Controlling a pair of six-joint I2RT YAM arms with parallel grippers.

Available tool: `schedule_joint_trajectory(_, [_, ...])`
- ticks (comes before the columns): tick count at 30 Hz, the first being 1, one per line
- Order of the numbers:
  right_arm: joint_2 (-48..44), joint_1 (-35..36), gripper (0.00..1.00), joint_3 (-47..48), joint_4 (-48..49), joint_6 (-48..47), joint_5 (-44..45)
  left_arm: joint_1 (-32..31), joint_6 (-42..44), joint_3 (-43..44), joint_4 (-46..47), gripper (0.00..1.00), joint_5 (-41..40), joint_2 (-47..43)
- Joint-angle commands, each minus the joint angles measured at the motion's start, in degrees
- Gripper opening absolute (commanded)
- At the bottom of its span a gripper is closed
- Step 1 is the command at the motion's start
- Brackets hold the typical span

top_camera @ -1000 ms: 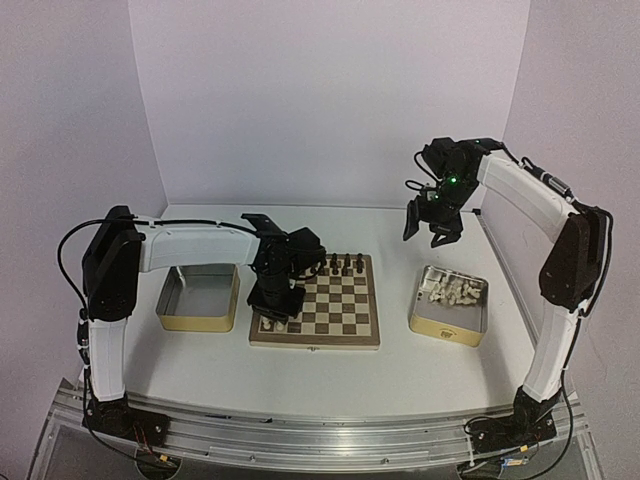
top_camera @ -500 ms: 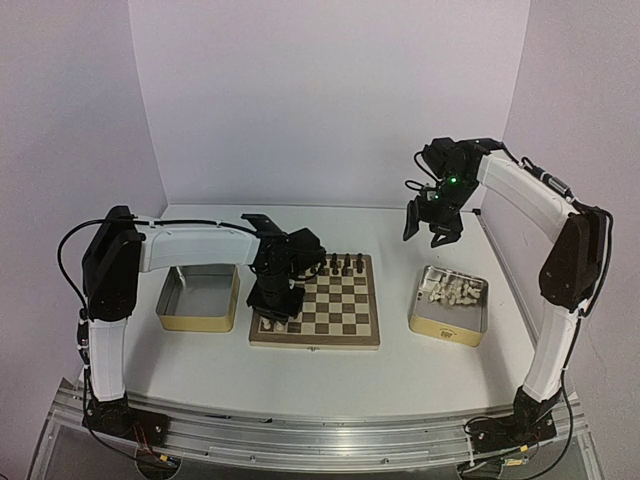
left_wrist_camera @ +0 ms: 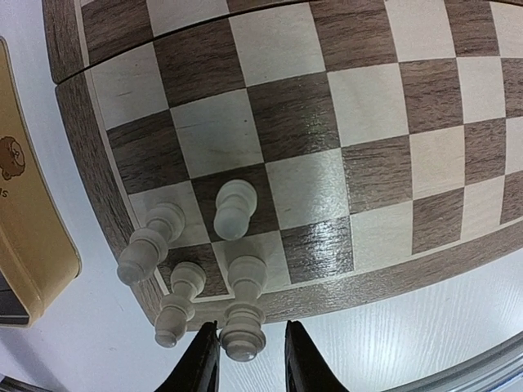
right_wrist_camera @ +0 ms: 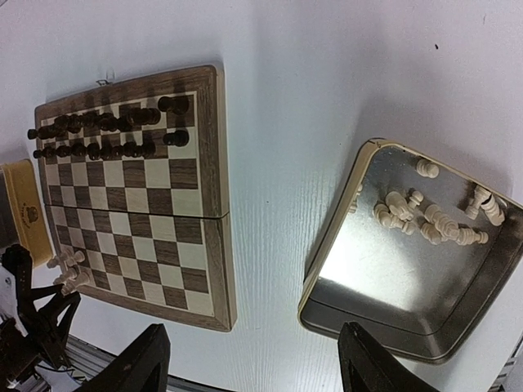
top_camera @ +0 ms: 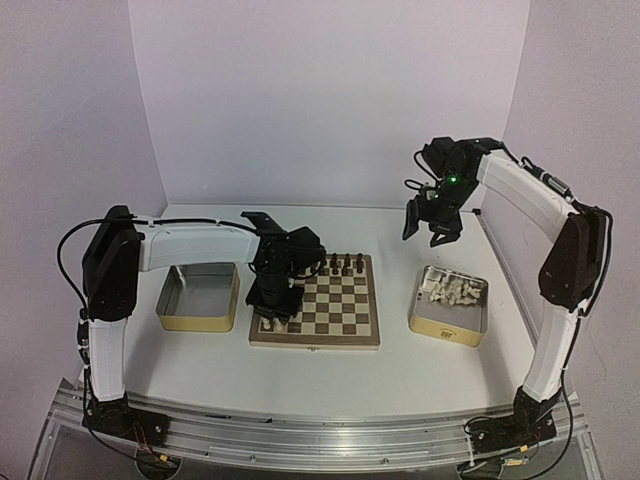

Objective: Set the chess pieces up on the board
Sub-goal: Place the chess piece on the chessboard, then pick up the chess piece from the storage box.

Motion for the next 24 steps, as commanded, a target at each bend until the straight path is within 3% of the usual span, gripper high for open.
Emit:
schedule_joint_trajectory(1, [1.01, 0.08, 0.70, 2.21, -0.02, -0.44, -0.96, 0.41, 0.33, 4.51, -1.98, 0.28, -1.48, 0.06])
schedule_joint_trajectory(11, [-0.99, -0.44, 0.72, -1.11, -0.13, -0.79, 5.34, 1.49, 1.36, 16.25, -6.96, 0.43, -2.77, 0.93])
schedule_joint_trajectory(18, [-11.04, -8.16, 0.68, -20.16, 5.81, 0.51, 8.05, 2.43, 3.25, 32.04, -6.64, 0.44, 0.47, 4.94])
schedule_joint_trajectory(24, [-13.33, -11.55, 0.56, -29.56, 10.36, 0.02, 7.61, 3.40, 3.22, 39.39, 0.55, 0.45, 9.35, 9.65])
